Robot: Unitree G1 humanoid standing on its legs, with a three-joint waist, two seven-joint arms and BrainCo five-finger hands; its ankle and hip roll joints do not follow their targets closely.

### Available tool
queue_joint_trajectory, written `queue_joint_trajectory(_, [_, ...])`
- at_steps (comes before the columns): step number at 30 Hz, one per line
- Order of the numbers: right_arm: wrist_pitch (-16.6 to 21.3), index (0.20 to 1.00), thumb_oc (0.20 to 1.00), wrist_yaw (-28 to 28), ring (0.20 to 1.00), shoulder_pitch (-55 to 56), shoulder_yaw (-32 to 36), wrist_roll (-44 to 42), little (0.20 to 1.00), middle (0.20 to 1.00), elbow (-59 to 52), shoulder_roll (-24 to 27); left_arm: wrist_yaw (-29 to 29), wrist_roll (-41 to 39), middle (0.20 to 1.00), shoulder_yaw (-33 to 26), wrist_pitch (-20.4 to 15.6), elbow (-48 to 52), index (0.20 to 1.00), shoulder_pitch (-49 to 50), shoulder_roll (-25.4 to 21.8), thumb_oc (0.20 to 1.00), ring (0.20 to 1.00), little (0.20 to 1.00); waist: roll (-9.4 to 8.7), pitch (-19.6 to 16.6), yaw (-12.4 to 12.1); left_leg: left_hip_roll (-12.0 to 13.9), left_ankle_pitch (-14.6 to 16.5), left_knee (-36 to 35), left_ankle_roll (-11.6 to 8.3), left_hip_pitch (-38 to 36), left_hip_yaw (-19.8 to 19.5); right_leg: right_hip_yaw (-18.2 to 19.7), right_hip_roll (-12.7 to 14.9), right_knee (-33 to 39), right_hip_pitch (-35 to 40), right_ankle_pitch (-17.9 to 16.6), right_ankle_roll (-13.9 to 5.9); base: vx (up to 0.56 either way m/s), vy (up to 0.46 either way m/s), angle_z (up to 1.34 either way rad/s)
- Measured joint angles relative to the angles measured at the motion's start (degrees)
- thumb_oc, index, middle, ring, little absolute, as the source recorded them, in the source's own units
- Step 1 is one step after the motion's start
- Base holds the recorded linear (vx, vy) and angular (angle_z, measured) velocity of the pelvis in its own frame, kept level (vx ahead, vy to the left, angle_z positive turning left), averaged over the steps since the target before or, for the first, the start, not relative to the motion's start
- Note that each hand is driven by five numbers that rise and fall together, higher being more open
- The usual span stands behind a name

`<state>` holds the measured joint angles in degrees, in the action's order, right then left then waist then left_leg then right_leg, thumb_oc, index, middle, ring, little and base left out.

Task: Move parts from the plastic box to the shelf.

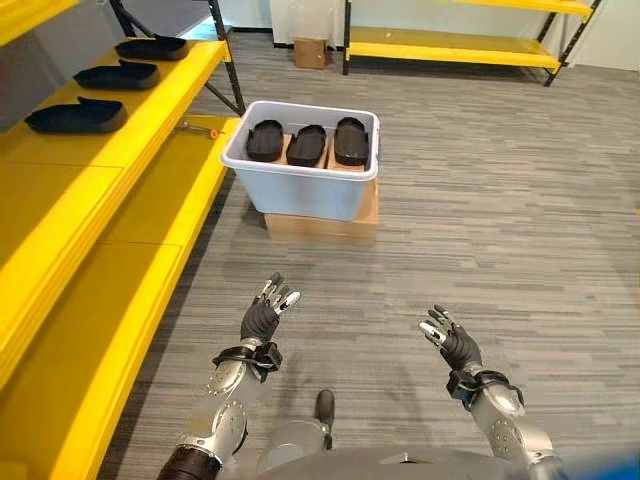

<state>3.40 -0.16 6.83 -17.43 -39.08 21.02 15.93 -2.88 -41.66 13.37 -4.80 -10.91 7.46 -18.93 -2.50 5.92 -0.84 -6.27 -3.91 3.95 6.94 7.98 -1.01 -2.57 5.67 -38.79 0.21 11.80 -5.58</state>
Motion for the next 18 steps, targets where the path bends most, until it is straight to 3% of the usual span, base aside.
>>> queue_joint_trajectory(1, [0.0, 1.0, 1.0, 0.0, 1.0, -0.1, 0.2, 0.0, 1.0, 1.0, -0.1, -0.2, 0.0, -0.1, 1.0, 0.2, 0.1, 0.1, 1.0, 0.0, -0.1, 1.0, 1.0, 1.0, 0.59, 0.7, 0.6, -0.3, -0.2, -0.1, -0.15, -1.9, -0.4, -0.1, 1.1, -8.6, -2.9, -4.1, -1.09, 0.22, 0.256, 0.34])
queue_joint_trajectory(2, [0.0, 1.0, 1.0, 0.2, 1.0, 0.4, 0.0, 0.0, 1.0, 1.0, -0.5, -0.1, -0.1, -0.1, 1.0, 0.8, 0.1, 0.0, 1.0, 0.4, -0.1, 1.0, 1.0, 1.0, 1.54, 1.5, 0.8, -0.7, 1.4, -0.8, 1.64, -4.2, -1.8, -1.8, 2.1, -13.4, -5.9, -2.9, 0.16, 0.22, 0.256, 0.23])
queue_joint_trajectory(3, [0.0, 1.0, 1.0, 0.4, 1.0, 0.3, 0.1, 0.0, 1.0, 1.0, -0.6, -0.1, 0.0, 0.0, 1.0, 0.6, 0.1, 0.0, 1.0, 0.4, -0.4, 1.0, 1.0, 1.0, 2.02, 1.9, 0.9, -0.7, 1.7, -1.3, 2.11, -5.3, -1.9, -2.8, 2.3, -13.8, -7.3, -2.0, -0.11, 0.25, 0.16, 0.2])
queue_joint_trajectory(4, [0.0, 1.0, 1.0, 0.6, 1.0, 0.4, 0.0, 0.0, 1.0, 1.0, -0.9, -0.1, 0.0, 0.1, 1.0, 0.8, 0.1, 0.3, 1.0, 0.5, -1.4, 1.0, 1.0, 1.0, 2.96, 2.4, 1.2, -0.3, 0.7, -2.2, 1.39, -6.7, -1.8, -3.4, 2.0, -12.0, -10.4, -0.9, -0.58, 0.24, 0.101, 0.21])
queue_joint_trajectory(5, [0.0, 1.0, 1.0, 0.7, 1.0, 0.6, -0.1, 0.0, 1.0, 1.0, -1.3, 0.0, 0.0, 0.1, 1.0, 0.8, 0.1, 0.3, 1.0, 0.4, -1.9, 1.0, 1.0, 1.0, 3.04, 2.8, 1.7, -0.8, 1.9, -2.2, 2.35, -7.3, -2.8, -3.5, 1.4, -11.2, -12.5, -0.8, -0.77, 0.34, 0.106, 0.18])
queue_joint_trajectory(8, [-0.1, 1.0, 1.0, 1.0, 1.0, 1.5, 0.0, 0.0, 1.0, 1.0, -1.2, 0.2, 0.1, 0.1, 1.0, 1.1, 0.2, 0.2, 1.0, 0.1, -2.0, 1.0, 1.0, 1.0, 3.19, 3.9, 3.1, -0.5, 3.5, -2.7, 2.06, -9.4, -4.0, -5.8, -0.2, 6.5, -16.6, -1.4, 0.01, 0.23, -0.003, 0.22])
queue_joint_trajectory(9, [-0.1, 1.0, 1.0, 1.1, 1.0, 1.9, -0.1, -0.1, 1.0, 1.0, -1.2, 0.1, 0.2, 0.1, 1.0, 1.4, 0.3, -0.1, 1.0, 0.2, -1.9, 1.0, 1.0, 1.0, 2.84, 3.9, 3.1, -0.5, 3.8, -2.8, 2.03, -10.1, -4.1, -7.8, -0.4, 16.0, -17.0, -3.4, 0.34, 0.3, -0.044, 0.15])
queue_joint_trajectory(11, [-0.2, 1.0, 1.0, 1.1, 1.0, 2.4, -0.3, -0.1, 1.0, 1.0, -1.3, -0.1, 0.4, 0.2, 1.0, 1.5, 0.5, -0.3, 1.0, 0.2, -2.0, 1.0, 1.0, 1.0, 1.26, 4.3, 3.5, -1.2, 5.7, -3.4, 1.17, -11.2, -3.9, -11.4, 0.3, 29.1, -18.3, -7.3, -1.43, 0.3, -0.042, 0.05])
queue_joint_trajectory(12, [-0.3, 1.0, 1.0, 1.1, 1.0, 2.3, -0.3, -0.1, 1.0, 1.0, -1.2, -0.2, 0.5, 0.2, 1.0, 1.5, 0.6, -0.3, 1.0, 0.3, -2.0, 1.0, 1.0, 1.0, -0.17, 4.0, 3.3, -1.4, 5.4, -3.9, 1.03, -12.5, -3.4, -13.3, 0.7, 32.6, -18.6, -9.1, -1.35, 0.18, -0.026, -0.03])
queue_joint_trajectory(14, [-0.3, 1.0, 1.0, 1.1, 1.0, 2.5, -0.1, -0.1, 1.0, 1.0, -1.1, -0.1, 0.5, 0.3, 1.0, 1.9, 0.7, -0.4, 1.0, 0.7, -2.0, 1.0, 1.0, 1.0, -0.12, 3.8, 3.6, -1.4, 6.3, -3.8, 0.75, -13.9, -3.8, -14.5, 0.8, 34.0, -18.5, -10.4, -1.78, 0.28, -0.026, 0.03])
queue_joint_trajectory(15, [-0.4, 1.0, 1.0, 1.1, 1.0, 2.4, 0.1, -0.1, 1.0, 1.0, -1.1, 0.0, 0.6, 0.6, 1.0, 2.3, 0.7, -0.4, 1.0, 0.6, -1.7, 1.0, 1.0, 1.0, -0.18, 3.1, 3.7, -1.4, 9.0, -3.9, 0.52, -15.3, -4.4, -15.2, 0.9, 35.5, -17.2, -11.9, -1.4, 0.4, -0.035, 0.03])
queue_joint_trajectory(16, [-0.5, 1.0, 1.0, 1.1, 1.0, 2.4, 0.1, 0.0, 1.0, 1.0, -1.0, -0.1, 0.6, 0.6, 1.0, 2.4, 0.7, -0.4, 1.0, 0.6, -1.5, 1.0, 1.0, 1.0, -0.91, 2.3, 3.7, -1.4, 9.5, -3.5, 0.16, -15.7, -4.4, -14.7, 0.8, 36.5, -16.3, -12.7, -1.16, 0.63, -0.092, 0.04])
queue_joint_trajectory(17, [-0.5, 1.0, 1.0, 1.1, 1.0, 2.3, 0.1, 0.0, 1.0, 1.0, -0.9, -0.1, 0.8, 0.6, 1.0, 2.6, 0.7, -0.4, 1.0, 0.4, -1.4, 1.0, 1.0, 1.0, -0.55, 1.8, 3.8, -1.0, 11.0, -3.0, -0.84, -16.5, -4.9, -14.2, -0.1, 38.6, -14.2, -16.1, -0.45, 0.65, -0.101, 0.11])
queue_joint_trajectory(18, [-0.5, 1.0, 1.0, 1.1, 1.0, 2.1, 0.2, -0.1, 1.0, 1.0, -1.0, 0.1, 1.2, 0.6, 1.0, 2.6, 0.8, -0.4, 1.0, 0.2, -1.1, 1.0, 1.0, 1.0, 0.05, 2.1, 4.3, -0.2, 11.7, -2.8, -1.49, -16.9, -5.8, -14.0, -0.8, 38.8, -13.2, -17.1, -0.26, 0.69, -0.122, 0.5])
